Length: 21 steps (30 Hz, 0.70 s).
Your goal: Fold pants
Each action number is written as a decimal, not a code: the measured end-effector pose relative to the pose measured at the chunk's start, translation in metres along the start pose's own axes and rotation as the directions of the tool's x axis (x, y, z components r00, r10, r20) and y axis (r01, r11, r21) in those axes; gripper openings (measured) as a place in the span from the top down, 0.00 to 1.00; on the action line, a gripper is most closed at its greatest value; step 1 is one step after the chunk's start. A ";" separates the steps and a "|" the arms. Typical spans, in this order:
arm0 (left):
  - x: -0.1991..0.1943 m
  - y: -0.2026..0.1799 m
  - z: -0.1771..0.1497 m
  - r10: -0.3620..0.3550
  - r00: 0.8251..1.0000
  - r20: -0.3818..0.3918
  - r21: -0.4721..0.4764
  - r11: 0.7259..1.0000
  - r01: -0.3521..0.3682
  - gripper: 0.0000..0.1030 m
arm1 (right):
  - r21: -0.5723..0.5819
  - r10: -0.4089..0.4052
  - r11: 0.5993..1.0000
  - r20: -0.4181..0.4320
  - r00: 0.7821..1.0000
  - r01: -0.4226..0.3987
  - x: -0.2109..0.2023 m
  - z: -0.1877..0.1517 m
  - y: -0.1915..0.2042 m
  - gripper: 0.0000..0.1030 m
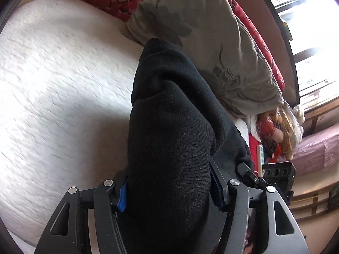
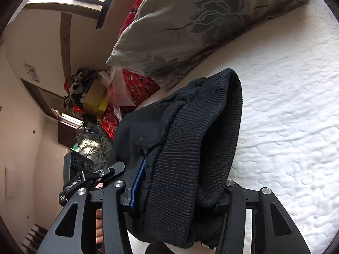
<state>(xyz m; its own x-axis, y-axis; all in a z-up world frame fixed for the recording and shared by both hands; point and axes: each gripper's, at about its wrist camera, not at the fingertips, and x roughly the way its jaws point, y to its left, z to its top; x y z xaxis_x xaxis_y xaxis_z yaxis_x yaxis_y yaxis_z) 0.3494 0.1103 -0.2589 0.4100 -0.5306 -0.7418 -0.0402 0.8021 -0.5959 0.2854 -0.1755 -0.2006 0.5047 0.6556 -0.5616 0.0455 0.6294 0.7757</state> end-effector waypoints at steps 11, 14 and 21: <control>0.026 0.060 0.029 0.162 0.986 -0.032 -0.083 0.983 -0.164 0.19 | -0.007 -0.105 0.994 -0.063 0.992 0.105 0.104 -0.003 -0.004 0.32; -0.004 0.062 0.015 0.192 0.981 -0.004 -0.038 0.981 -0.192 0.19 | 0.022 -0.113 0.993 -0.061 0.992 0.114 0.079 -0.004 -0.016 0.28; -0.092 0.012 -0.050 0.396 0.899 0.186 0.046 0.911 -0.410 0.19 | -0.069 -0.262 0.963 0.003 0.965 0.261 0.007 -0.021 0.027 0.20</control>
<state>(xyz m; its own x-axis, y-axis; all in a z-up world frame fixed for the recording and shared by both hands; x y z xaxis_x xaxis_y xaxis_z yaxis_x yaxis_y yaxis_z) 0.2656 0.1552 -0.2132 0.5220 -0.1092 -0.8459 -0.1627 0.9608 -0.2244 0.2720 -0.1455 -0.1899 0.4774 0.4671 -0.7442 0.1165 0.8059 0.5805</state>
